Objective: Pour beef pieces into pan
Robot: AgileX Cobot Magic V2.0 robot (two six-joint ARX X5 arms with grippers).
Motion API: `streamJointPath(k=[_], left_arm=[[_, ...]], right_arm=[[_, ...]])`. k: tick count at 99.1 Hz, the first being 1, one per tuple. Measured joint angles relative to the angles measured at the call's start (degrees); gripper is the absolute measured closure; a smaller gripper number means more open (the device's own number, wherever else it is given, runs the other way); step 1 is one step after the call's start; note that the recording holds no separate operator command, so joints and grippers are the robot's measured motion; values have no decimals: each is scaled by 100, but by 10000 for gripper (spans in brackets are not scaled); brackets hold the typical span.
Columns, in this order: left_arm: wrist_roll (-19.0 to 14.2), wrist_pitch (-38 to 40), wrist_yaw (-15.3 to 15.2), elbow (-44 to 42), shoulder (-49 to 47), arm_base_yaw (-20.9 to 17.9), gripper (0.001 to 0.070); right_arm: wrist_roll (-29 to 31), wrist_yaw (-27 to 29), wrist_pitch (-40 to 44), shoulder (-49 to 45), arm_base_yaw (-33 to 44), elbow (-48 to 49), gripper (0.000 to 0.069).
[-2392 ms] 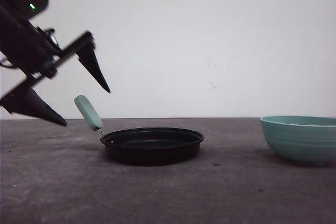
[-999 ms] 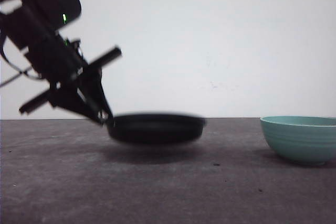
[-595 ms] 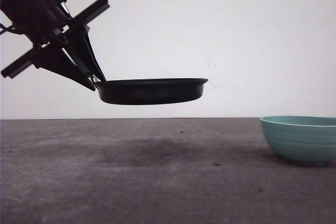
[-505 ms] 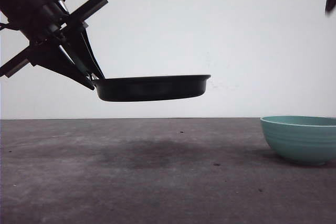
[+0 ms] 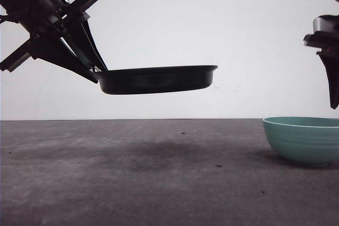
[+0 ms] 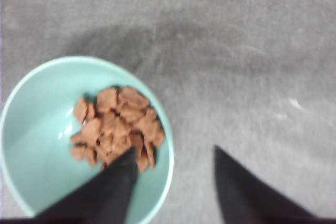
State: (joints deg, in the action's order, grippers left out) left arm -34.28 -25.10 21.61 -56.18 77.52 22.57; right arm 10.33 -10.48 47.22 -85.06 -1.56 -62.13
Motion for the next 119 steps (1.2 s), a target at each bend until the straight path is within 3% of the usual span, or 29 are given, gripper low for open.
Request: streamJointPath(k=[17, 107, 119], left_arm=[[31, 2, 0, 0, 0, 0, 658], [63, 44, -4, 0, -2, 2, 658], [63, 44, -4, 0, 0, 2, 658]], right_arm=[[2, -2, -249, -125, 0, 0, 521], [63, -153, -334, -968, -72, 0, 574], [59, -166, -398, -968, -103, 0, 659]])
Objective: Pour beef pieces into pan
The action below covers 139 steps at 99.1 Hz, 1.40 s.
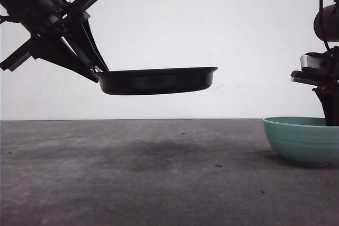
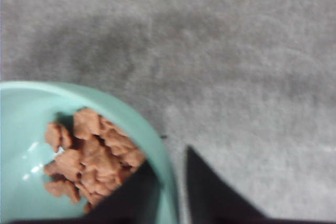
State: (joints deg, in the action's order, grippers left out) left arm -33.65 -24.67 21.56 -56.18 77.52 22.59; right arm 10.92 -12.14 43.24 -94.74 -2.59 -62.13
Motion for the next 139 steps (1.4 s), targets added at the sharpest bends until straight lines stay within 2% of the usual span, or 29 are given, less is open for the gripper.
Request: streamJointPath(k=[48, 71, 94, 120, 139], left_arm=[[122, -44, 0, 0, 0, 0, 658], [164, -127, -15, 0, -2, 26, 658], [258, -238, -57, 0, 0, 149, 658], [256, -240, -44, 0, 0, 151, 658], [256, -321, 50, 0, -2, 151, 658]], right_arm=[[-79, -295, -114, 85, -107, 0, 681], [-68, -273, -433, 914, -457, -74, 681], [81, -238, -444, 1379, -916, -713, 681], [243, 348, -372, 1515, -1902, -1705, 681], [188, 1357, -358, 1519, -2883, -1738, 681]])
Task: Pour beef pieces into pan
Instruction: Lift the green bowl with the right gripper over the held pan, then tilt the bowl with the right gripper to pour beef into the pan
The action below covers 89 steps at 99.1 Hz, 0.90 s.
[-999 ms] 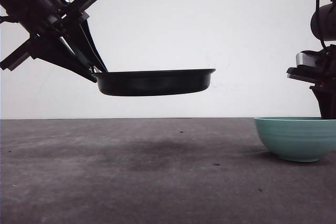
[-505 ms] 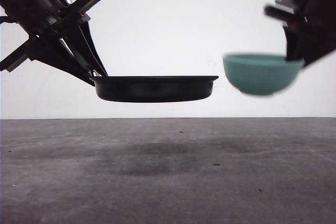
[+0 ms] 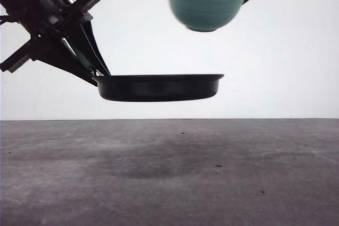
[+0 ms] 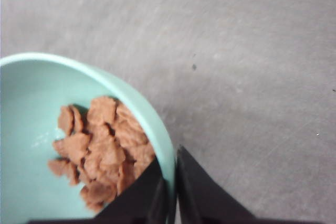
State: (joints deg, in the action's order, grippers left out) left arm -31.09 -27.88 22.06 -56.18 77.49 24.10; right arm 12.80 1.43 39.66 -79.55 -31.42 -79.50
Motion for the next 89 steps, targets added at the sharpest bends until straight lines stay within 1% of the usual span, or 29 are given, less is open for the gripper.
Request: streamJointPath(k=[16, 33, 40, 46, 62, 75, 89], left_arm=[[0, -22, 2, 0, 0, 0, 658], [-4, -48, 59, 0, 0, 0, 658], [-17, -57, 157, 0, 2, 0, 658], [-31, -55, 232, 0, 0, 0, 658], [-48, -120, 238, 0, 2, 4, 658], [-48, -184, 240, 0, 2, 4, 658], [-48, -201, 240, 0, 2, 4, 658]], right_arm=[[-168, 1014, -7, -9, -636, 0, 681], [-240, 1814, -79, -109, -949, 37, 681], [-247, 2234, -323, -120, -1071, 212, 681], [-251, 2448, -546, -120, -1213, 398, 681], [-323, 2999, -1169, -127, -1606, 903, 681], [-564, 3654, -1818, -133, -1878, 1331, 681], [-977, 4041, -2277, -140, -2035, 1558, 681]])
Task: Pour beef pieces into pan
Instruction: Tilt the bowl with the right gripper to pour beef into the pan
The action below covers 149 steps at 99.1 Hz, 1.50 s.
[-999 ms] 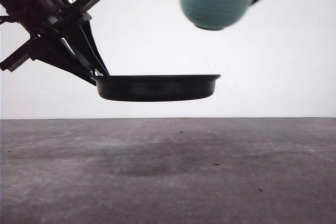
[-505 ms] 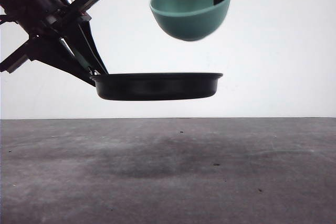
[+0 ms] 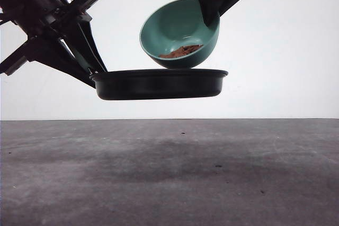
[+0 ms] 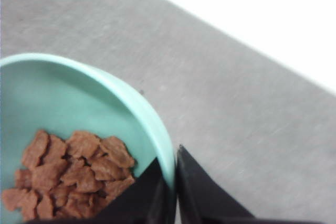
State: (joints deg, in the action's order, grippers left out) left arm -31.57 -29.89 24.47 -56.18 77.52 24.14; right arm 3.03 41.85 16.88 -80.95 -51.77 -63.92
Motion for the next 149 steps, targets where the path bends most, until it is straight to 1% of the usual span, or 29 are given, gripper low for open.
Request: streamJointPath(k=[16, 36, 46, 64, 76, 85, 99, 110, 128, 143, 149], left_arm=[[0, -2, 0, 0, 0, 0, 658], [-11, -2, 0, 0, 0, 0, 658], [-24, -2, 0, 0, 0, 0, 658], [-107, -79, 0, -31, 0, 0, 658], [-109, -208, 2, -225, 0, 0, 658], [-109, -293, 0, -466, 0, -9, 658], [-109, -367, -2, -800, 0, -13, 658], [-109, -529, -22, -968, -2, -13, 658], [-109, -686, -33, -1019, -2, -107, 658], [-103, -892, -59, -1019, -2, -251, 658], [-103, -942, -59, -1019, -2, -308, 658]], right_arm=[[-459, 337, -450, 0, -103, 72, 681], [-1189, 363, -920, 0, -107, 76, 681], [-1635, 358, -1357, 0, -107, 151, 681], [-2857, 133, -2424, 0, -153, 557, 681], [-3641, -66, -3213, -7, -188, 809, 681], [-4098, -192, -3578, -7, -188, 881, 681], [-4647, -348, -4229, -9, -186, 892, 681], [-5053, -584, -4776, -9, -186, 890, 681], [-5689, -739, -5034, -9, -186, 890, 681], [-6019, -772, -5340, -9, -186, 890, 681], [-6124, -894, -5539, -9, -184, 892, 681]])
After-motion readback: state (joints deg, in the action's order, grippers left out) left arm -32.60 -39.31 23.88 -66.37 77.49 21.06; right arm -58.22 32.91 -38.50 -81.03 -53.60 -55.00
